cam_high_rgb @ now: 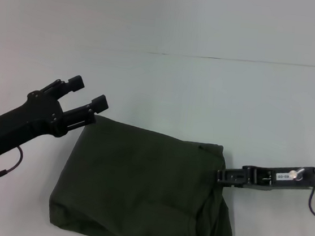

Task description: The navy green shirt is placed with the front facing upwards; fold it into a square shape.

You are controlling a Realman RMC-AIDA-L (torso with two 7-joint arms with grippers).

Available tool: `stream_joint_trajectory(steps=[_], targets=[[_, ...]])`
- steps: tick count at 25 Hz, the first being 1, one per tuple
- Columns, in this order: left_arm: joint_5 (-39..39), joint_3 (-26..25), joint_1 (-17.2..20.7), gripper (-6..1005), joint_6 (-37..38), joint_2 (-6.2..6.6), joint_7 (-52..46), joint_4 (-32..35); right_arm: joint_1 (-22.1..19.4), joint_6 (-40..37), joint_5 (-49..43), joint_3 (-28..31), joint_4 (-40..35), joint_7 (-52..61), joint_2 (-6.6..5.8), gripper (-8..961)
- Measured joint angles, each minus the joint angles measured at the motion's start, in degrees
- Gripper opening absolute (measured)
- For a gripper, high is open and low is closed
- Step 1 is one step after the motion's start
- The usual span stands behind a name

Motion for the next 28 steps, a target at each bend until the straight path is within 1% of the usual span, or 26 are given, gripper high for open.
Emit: stream_joint_trajectory(steps=[4,9,13,16,18,21,24,28], targets=[[0.0,0.0,-0.1,949,0.0,0.01,0.0,0.0,0.4,2.3,0.0,-2.8,0.4,0.1,0.6,773],[1.4,1.8,0.1,949,-0.3,0.25,0.1,1.5,0.7,2.6,0.0,-3.0,0.4,0.2,0.09,773],[5.5,6.4,1.2,944,1.3,0.66,0.0,6.1,1.1,2.6,0.0,-2.8,0.2,0.2,0.04,773],[10.0,8.8,2.1,940,1.6,0.48,-0.2,11.7,1.7,2.7,0.0,-3.1,0.2,0.0,0.29,773],[12.4,9.4,2.5,937,1.9,0.32,-0.5,14.3,2.1,3.0,0.0,-3.2,0.3,-0.1,0.47,773],[13.6,9.3,2.7,934,3.5,0.29,-1.4,16.8,2.3,3.5,0.0,-3.2,0.3,-0.3,0.6,773],[13.5,8.6,2.9,932,4.4,0.28,-2.2,17.7,2.3,4.9,-0.2,-3.8,0.3,0.1,0.66,773],[13.5,8.6,2.9,930,4.4,0.2,-2.3,17.3,2.3,6.5,-0.9,-4.5,0.3,1.4,0.71,723]])
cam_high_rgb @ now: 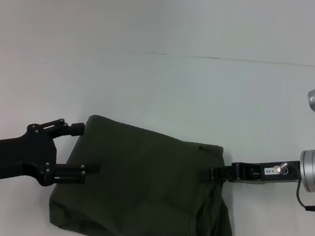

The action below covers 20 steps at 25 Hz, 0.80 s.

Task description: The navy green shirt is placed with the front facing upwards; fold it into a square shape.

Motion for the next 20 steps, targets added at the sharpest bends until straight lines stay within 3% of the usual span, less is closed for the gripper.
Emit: stream_joint_trajectory(steps=[2,13,20], targets=[[0.0,-0.1,0.0,929,0.1,-0.01,0.0,-0.1,0.0,0.6,-0.4,-0.2,0.0,0.3,0.0,698],[-0.8,-0.2,0.0,924,0.3,-0.11,0.0,-0.2,0.7,0.3,-0.6,-1.3,-0.4,0.3,-0.02,216],[-0.9,-0.2,0.0,921,-0.3,-0.11,0.1,-0.4,1.2,0.1,-0.2,-0.1,-0.5,0.3,-0.36,49]])
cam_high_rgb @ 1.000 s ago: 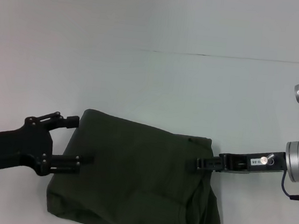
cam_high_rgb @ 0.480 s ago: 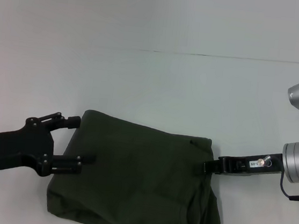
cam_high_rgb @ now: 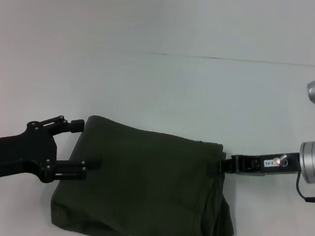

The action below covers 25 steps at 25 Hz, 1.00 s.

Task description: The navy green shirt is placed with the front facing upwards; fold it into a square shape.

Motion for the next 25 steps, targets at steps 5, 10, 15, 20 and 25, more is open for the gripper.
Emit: stream_joint_trajectory(steps=[5,10,15,20,25], targets=[[-0.3,0.0,0.0,919,-0.3,0.02,0.2,-0.2,0.7,-1.4,2.8,2.0,-0.3,-0.6,-0.49,48],[-0.4,-0.1,0.0,917,-0.3,0.09,0.2,-0.1,0.9,-3.2,7.0,2.7,-1.4,-0.7,-1.58,47],[-0.4,-0.1,0.0,914,-0.3,0.08,0.2,-0.2,0.3,-0.4,7.0,2.7,0.1,-0.2,-2.65,49],[-0.4,0.0,0.1,912,-0.3,0.01,0.0,-0.2,0.3,0.9,6.4,2.0,1.9,-0.4,-2.98,50],[-0.4,0.1,0.0,910,0.0,0.0,-0.1,-0.2,0.1,2.3,5.5,2.2,2.0,1.1,-2.66,53]])
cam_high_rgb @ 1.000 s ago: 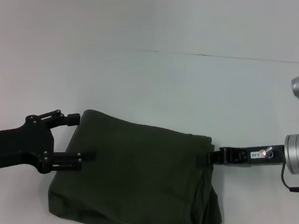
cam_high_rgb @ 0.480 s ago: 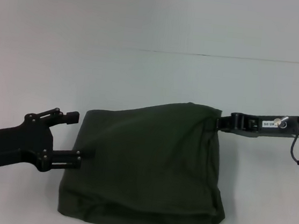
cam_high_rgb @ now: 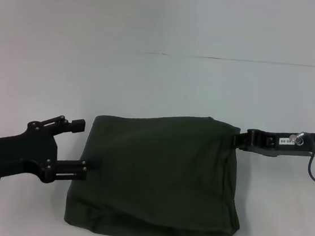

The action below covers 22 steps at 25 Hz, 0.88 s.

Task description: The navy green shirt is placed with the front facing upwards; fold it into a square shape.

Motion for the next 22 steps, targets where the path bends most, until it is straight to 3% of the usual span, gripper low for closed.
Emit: stream_joint_trajectory(steps=[3,14,18,19,20,22], targets=[[0.1,-0.1,0.1,908,0.5,0.0,-0.1,0.0,-0.4,-1.1,0.4,0.8,0.0,0.8,-0.41,54],[0.1,-0.2,0.2,903,4.1,0.42,-3.3,0.5,-6.7,-12.1,1.1,8.0,-5.0,-6.7,-3.2,261],[0.4,-0.2,0.3,902,4.4,0.4,-4.6,0.5,-8.8,-17.9,4.0,11.7,-6.0,-18.6,-3.07,548],[0.4,-0.2,0.3,901,4.4,0.4,-4.8,0.5,-9.0,-21.9,5.6,12.3,-6.0,-24.8,-2.3,599],[0.4,-0.3,0.3,901,4.4,0.42,-5.1,0.5,-9.0,-21.9,5.6,12.3,-6.0,-24.8,-2.3,649],[0.3,-0.6,0.5,900,4.4,0.42,-5.4,0.5,-8.8,-24.7,6.0,12.2,-6.1,-29.7,-1.01,751]])
